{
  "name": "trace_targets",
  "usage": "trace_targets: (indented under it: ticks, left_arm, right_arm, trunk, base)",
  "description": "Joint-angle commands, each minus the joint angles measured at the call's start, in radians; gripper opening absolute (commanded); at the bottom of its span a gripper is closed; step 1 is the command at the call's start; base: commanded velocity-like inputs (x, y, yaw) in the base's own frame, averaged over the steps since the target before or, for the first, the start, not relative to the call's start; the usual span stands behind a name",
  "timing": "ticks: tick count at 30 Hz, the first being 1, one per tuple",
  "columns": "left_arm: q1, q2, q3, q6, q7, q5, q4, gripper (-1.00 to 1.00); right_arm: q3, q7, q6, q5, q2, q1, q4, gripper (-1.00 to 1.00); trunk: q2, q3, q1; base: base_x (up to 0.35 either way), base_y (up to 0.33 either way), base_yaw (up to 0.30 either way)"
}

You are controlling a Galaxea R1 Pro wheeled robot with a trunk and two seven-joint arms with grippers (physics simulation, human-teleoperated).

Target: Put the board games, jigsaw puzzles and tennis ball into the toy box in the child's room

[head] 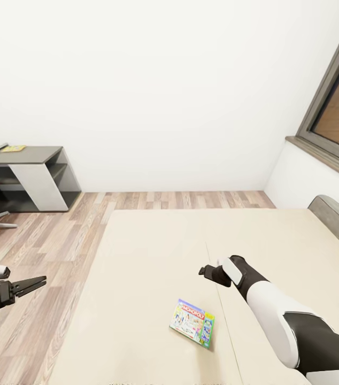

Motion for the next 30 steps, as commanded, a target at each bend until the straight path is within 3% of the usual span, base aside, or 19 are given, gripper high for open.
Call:
trace_targets:
  ticks: [1,30]
  left_arm:
    - [-0.001,0.0,0.0,0.011,-0.004,-0.001,0.0,1.0]
    - [-0.001,0.0,-0.001,0.011,-0.004,-0.001,0.0,1.0]
  right_arm:
    - [-0.008,-0.008,0.004,-0.006,0.001,-0.001,-0.002,1.0]
    - [0.016,-0.006,0.014,-0.011,0.004,-0.001,-0.002,1.0]
  trunk:
    - [-0.002,-0.004,0.001]
    - [-0.002,-0.051,0.001]
  base:
    - [0.0,0.0,0.0]
    - [0.0,0.0,0.0]
